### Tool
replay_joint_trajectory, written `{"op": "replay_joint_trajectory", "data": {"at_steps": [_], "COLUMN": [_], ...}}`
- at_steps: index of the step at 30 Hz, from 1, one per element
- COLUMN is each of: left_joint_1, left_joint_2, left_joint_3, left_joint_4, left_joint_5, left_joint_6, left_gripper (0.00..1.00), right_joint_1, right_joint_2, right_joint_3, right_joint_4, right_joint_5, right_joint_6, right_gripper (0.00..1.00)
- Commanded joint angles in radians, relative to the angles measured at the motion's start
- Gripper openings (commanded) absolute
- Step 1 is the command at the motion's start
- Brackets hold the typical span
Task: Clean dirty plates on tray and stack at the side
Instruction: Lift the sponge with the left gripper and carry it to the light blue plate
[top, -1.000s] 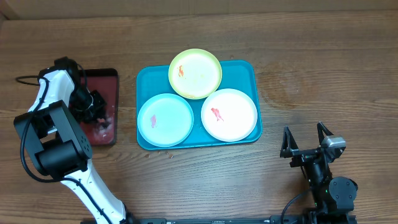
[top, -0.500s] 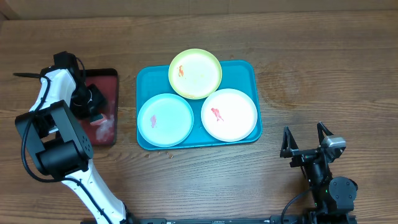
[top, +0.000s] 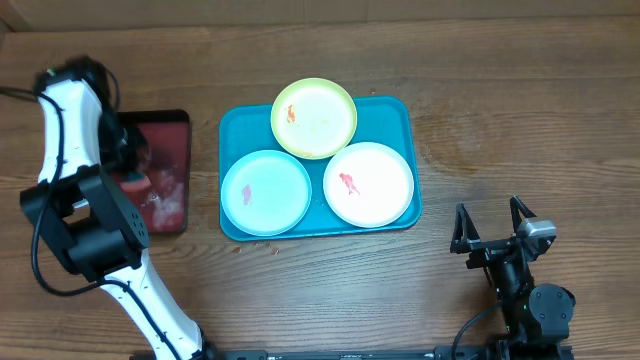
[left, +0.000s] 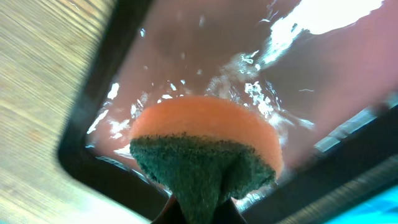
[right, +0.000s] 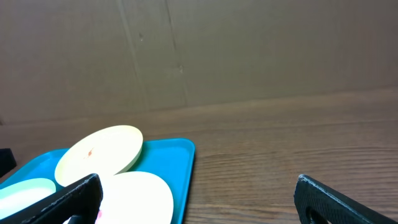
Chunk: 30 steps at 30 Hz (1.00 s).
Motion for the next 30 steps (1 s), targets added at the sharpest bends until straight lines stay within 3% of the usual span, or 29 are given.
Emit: {"op": "replay_joint_trajectory", "data": {"at_steps": [1,4,13,16,23,30], "left_joint_1": [0.003,0.003,-0.003,0.010,0.022,-0.021], "left_joint_2": [-0.016,-0.015,-0.014,-0.024,-0.180,-0.279], "left_joint_3": [0.178,0.172,-0.143,-0.094,0.137,0.076], "left_joint_4": [-0.076,-0.055,0.091,0.048,-0.038,-0.051], "left_joint_5": [0.088,0.049,0.069,0.084,0.294,0.140], "left_joint_6": [0.008,0.006,0.002,-0.001,0.029,0.042], "left_gripper": [0.04,0.04,0.04,0.04,0.04,0.04], "right_joint_1": [0.005,0.005,0.005,0.005,0.005,0.005], "right_joint_2": [-0.006,-0.006,-0.006,-0.006,-0.006,-0.006], "right_joint_3": [-0.010,-0.010,-0.010,-0.010,-0.010,-0.010], "right_joint_4": [0.006,0.006,0.006,0.006,0.006,0.006], "right_joint_5": [0.000,0.000,0.000,0.000,0.000,0.000], "right_joint_6": [0.001,0.001,0.001,0.001,0.001,0.001], "right_gripper": [1.00,1.00,1.00,1.00,1.00,1.00]}}
